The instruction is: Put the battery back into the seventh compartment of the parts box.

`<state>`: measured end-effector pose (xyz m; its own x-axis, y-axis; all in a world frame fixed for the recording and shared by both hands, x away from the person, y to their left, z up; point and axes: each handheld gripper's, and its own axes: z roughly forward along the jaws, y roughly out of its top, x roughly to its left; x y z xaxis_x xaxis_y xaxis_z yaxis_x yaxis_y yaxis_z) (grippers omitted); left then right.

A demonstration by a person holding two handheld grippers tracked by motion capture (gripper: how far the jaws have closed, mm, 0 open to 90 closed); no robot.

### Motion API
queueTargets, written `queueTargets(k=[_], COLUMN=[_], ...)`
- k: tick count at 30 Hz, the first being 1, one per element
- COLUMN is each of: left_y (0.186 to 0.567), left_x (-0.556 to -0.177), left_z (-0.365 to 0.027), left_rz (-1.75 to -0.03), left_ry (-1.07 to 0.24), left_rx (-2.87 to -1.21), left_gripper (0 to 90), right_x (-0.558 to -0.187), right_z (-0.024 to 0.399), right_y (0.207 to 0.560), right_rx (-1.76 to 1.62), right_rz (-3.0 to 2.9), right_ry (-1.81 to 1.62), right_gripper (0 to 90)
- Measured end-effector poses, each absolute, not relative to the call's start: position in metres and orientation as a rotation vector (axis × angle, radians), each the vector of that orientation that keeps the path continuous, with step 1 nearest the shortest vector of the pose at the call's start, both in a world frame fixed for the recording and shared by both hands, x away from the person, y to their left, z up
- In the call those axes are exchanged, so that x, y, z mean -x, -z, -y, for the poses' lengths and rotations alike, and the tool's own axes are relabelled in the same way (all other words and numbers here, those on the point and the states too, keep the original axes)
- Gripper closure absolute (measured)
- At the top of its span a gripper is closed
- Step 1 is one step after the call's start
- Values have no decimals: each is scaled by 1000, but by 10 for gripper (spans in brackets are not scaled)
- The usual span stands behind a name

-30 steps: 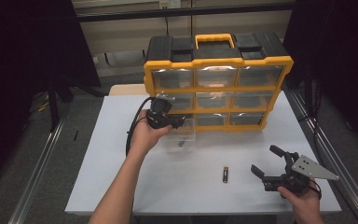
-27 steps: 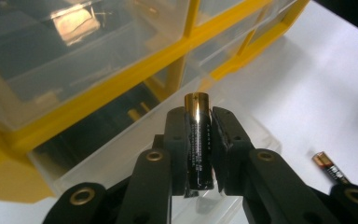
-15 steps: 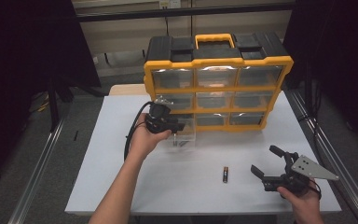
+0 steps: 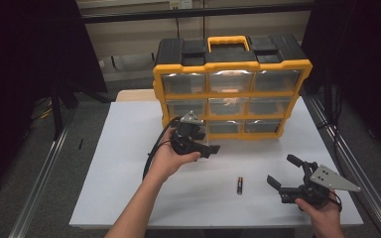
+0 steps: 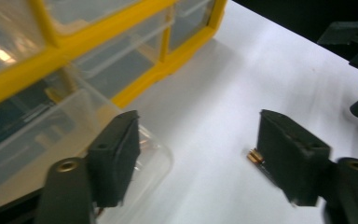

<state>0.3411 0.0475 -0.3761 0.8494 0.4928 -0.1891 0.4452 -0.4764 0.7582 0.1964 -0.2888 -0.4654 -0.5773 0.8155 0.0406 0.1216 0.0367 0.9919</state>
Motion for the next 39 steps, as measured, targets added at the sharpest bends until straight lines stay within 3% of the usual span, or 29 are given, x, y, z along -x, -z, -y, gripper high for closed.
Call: queueTargets(k=[12, 26, 39], left_y=[388, 390, 415], left_x=[-325, -311, -298], left_z=[-34, -21, 0], left_rz=[-649, -566, -540], left_ry=[-61, -27, 4], left_rx=[-2132, -2155, -2223], left_gripper=[174, 143, 129], right_x=[-197, -197, -196], right_z=[288, 287, 288], right_y=[466, 466, 465], right_rx=[-952, -953, -952], right_rz=[-1760, -1761, -1760], right_ry=[-1588, -1587, -1586], right_gripper=[16, 16, 16])
